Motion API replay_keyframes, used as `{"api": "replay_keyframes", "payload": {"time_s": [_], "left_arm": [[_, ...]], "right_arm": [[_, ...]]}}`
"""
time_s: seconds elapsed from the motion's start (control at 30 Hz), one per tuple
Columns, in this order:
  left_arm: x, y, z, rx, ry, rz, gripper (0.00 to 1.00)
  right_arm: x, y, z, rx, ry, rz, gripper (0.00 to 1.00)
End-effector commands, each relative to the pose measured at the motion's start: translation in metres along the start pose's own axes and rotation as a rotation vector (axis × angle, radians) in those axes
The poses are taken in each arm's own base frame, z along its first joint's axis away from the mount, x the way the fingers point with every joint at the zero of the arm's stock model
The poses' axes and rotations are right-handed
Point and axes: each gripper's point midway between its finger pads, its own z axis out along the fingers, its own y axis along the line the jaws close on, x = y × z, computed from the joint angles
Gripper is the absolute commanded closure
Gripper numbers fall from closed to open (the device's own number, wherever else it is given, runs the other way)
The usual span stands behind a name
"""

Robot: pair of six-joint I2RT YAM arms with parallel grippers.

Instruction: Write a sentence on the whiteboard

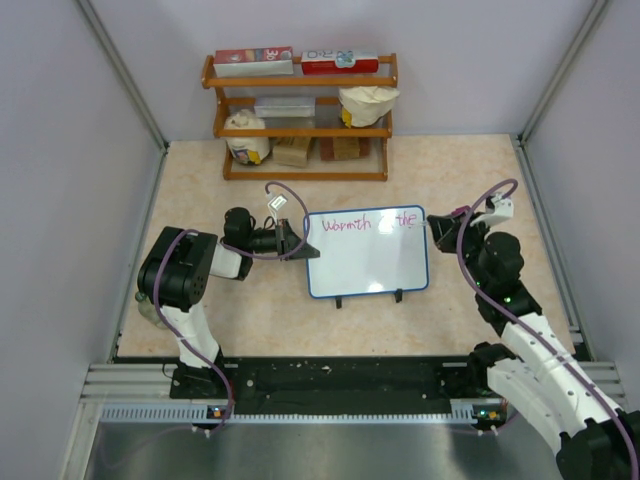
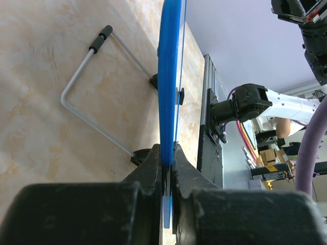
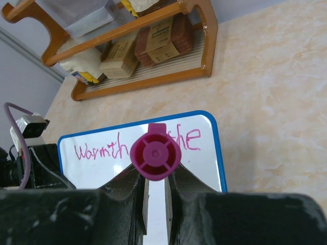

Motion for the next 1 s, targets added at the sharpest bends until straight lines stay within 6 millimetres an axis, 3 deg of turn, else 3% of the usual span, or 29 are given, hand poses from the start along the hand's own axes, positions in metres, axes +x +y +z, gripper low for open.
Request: {"api": "replay_keyframes", "payload": {"time_s": [0.0, 0.97], "left_arm": [[-0.007, 0.0, 0.001, -0.014, -0.02, 0.003, 1.0], [-0.008, -0.001, 0.001, -0.009, -0.023, 0.005, 1.0]], "right_arm": [[-0.01, 0.014, -0.003, -0.071, -0.03, 0.011, 1.0], [0.03, 0.096, 0.009, -0.221, 0.038, -0.003, 1.0]]}}
